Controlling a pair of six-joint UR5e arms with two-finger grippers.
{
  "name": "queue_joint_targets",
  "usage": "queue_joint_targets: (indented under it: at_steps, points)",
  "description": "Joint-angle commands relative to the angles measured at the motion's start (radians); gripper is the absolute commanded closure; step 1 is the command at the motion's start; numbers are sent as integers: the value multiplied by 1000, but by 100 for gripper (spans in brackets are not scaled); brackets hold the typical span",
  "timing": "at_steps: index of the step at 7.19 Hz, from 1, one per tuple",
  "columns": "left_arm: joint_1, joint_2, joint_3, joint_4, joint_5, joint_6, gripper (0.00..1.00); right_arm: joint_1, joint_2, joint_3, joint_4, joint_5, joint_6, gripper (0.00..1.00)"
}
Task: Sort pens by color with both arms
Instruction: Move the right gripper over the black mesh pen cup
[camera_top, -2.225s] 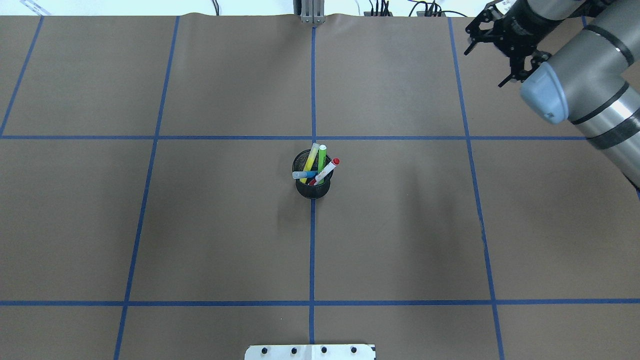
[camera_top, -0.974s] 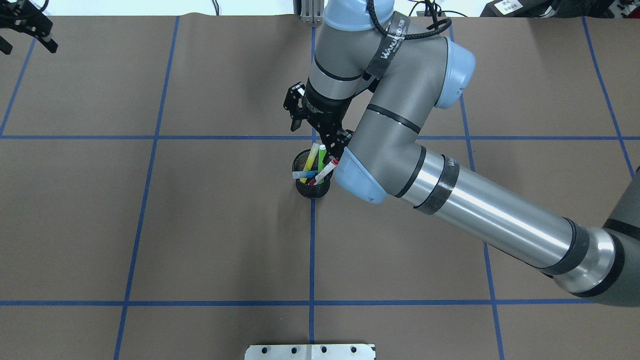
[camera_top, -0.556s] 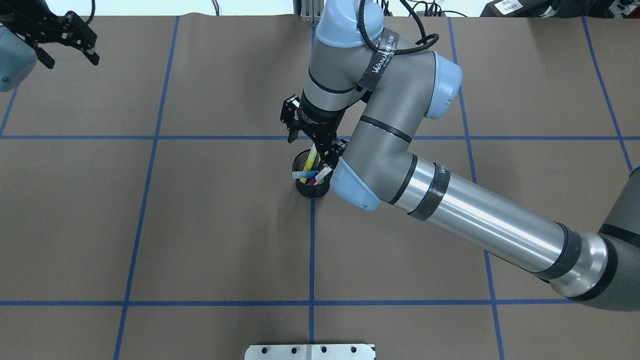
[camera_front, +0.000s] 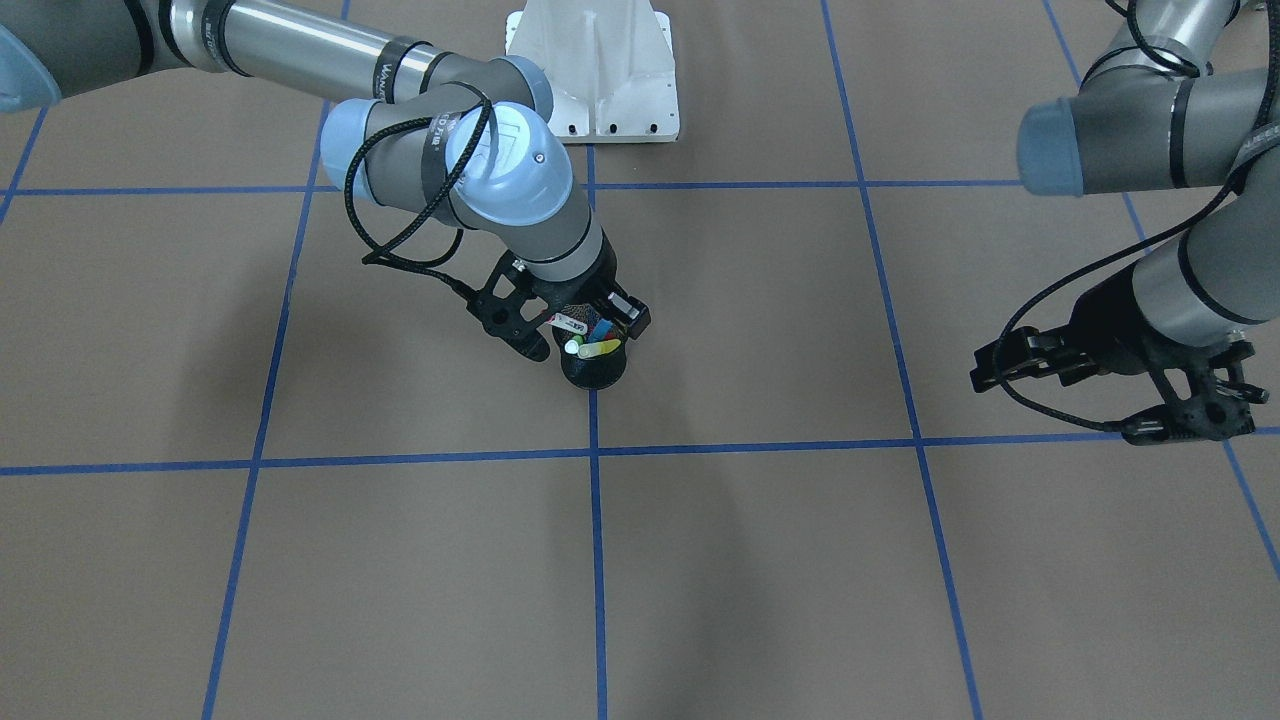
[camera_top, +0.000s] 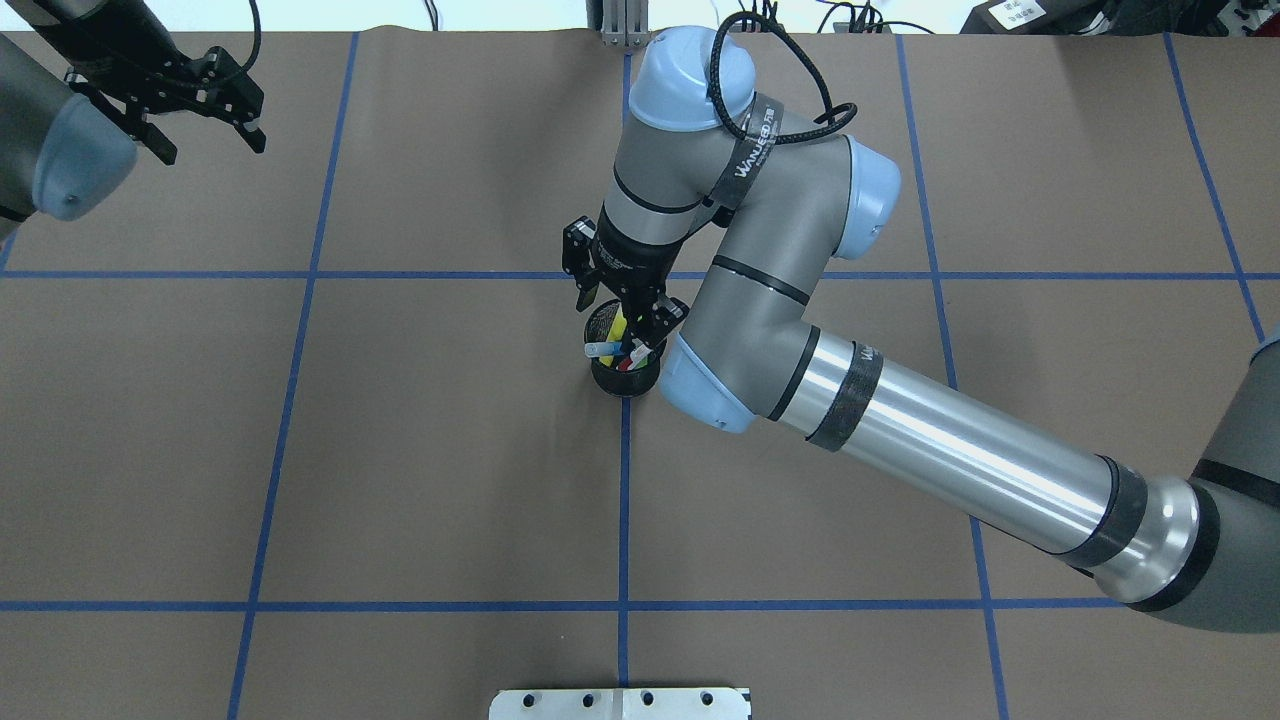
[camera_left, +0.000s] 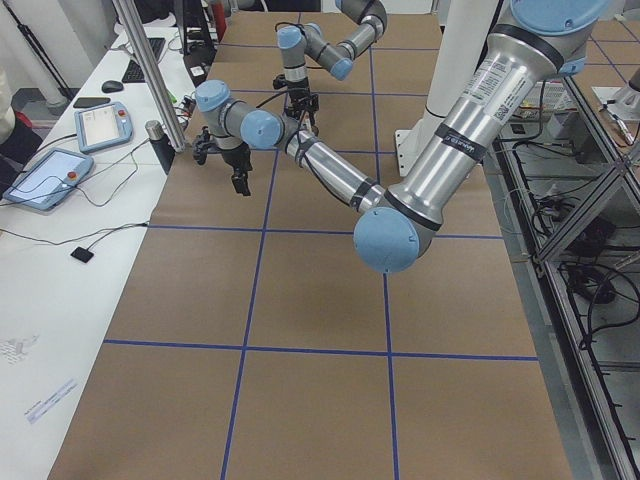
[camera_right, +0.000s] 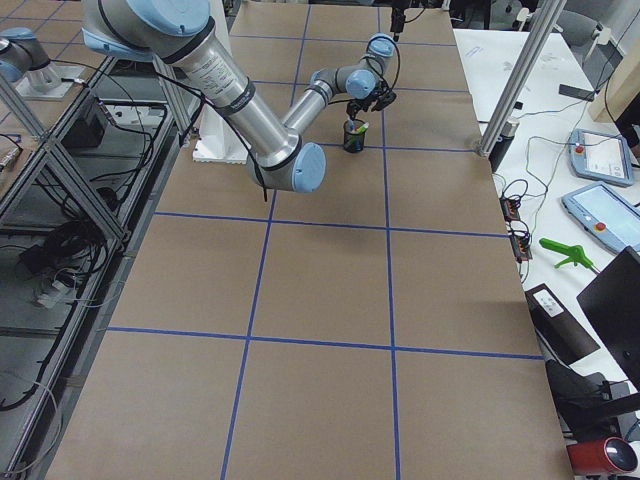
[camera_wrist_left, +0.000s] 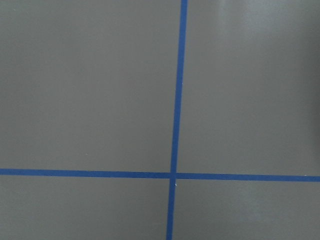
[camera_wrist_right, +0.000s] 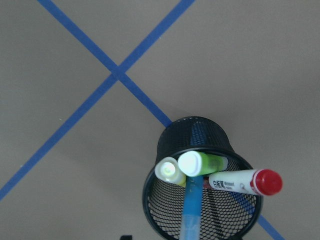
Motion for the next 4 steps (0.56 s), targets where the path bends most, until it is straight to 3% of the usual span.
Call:
queue_joint_targets:
  at_steps: [1, 2, 4]
  points:
    - [32, 0, -25, -9, 1, -56, 0, -37, -7, 7, 2, -2, 17, 32]
    - [40, 0, -36, -9, 1, -67, 0, -52, -7, 9, 2, -5, 20, 33]
    - [46, 0, -50, -8, 1, -76, 0, -62, -7, 10, 2, -7, 17, 46]
